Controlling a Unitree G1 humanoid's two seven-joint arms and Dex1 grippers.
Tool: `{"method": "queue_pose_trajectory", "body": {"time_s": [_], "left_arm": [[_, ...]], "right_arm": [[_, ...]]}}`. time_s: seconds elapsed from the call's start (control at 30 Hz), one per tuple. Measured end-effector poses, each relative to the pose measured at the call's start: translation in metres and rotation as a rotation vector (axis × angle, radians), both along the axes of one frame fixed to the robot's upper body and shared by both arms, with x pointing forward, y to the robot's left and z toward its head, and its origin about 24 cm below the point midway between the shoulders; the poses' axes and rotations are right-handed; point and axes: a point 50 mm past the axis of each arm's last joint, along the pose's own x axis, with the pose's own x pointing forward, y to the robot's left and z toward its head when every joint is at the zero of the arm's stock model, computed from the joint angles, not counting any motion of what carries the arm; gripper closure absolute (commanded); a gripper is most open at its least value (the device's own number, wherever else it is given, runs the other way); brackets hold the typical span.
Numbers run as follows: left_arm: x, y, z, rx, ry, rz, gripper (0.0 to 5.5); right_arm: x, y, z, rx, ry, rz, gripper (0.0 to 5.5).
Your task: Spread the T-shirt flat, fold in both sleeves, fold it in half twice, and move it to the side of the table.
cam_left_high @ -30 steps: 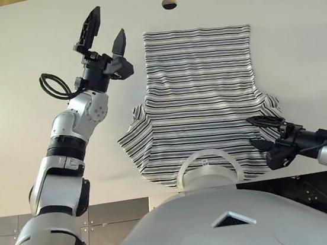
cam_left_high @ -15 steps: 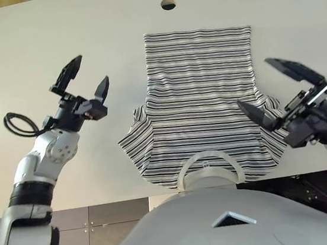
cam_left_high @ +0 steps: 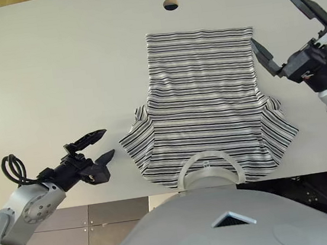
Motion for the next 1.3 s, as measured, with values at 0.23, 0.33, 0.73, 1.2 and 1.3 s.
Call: {"method": "queue_pose_trajectory", "body": {"time_s": [0.23, 0.33, 0.73, 1.2, 1.3], "left_arm": [[-0.004, -0.034, -0.01, -0.138, 0.03, -0.083, 1.5], [-0.004, -0.034, -0.01, -0.139, 0.032, -0.084, 1.5], [0.017, -0.025, -0.016, -0.036, -0.011, -0.071, 3.4], [0.02, -0.018, -0.019, 0.032, -0.002, -0.075, 5.38], [0.021, -0.02, -0.019, 0.026, -0.008, -0.08, 5.38]], "right_arm": [[-0.003, 0.0, -0.001, -0.018, 0.017, 0.01, 1.31], [-0.003, -0.001, 0.001, -0.025, 0.012, 0.01, 1.31], [-0.012, 0.002, -0.001, -0.021, 0.029, 0.02, 1.37], [-0.017, 0.001, 0.0, -0.015, 0.026, 0.008, 1.37], [-0.018, 0.0, -0.001, -0.011, 0.032, 0.001, 1.37]]}}
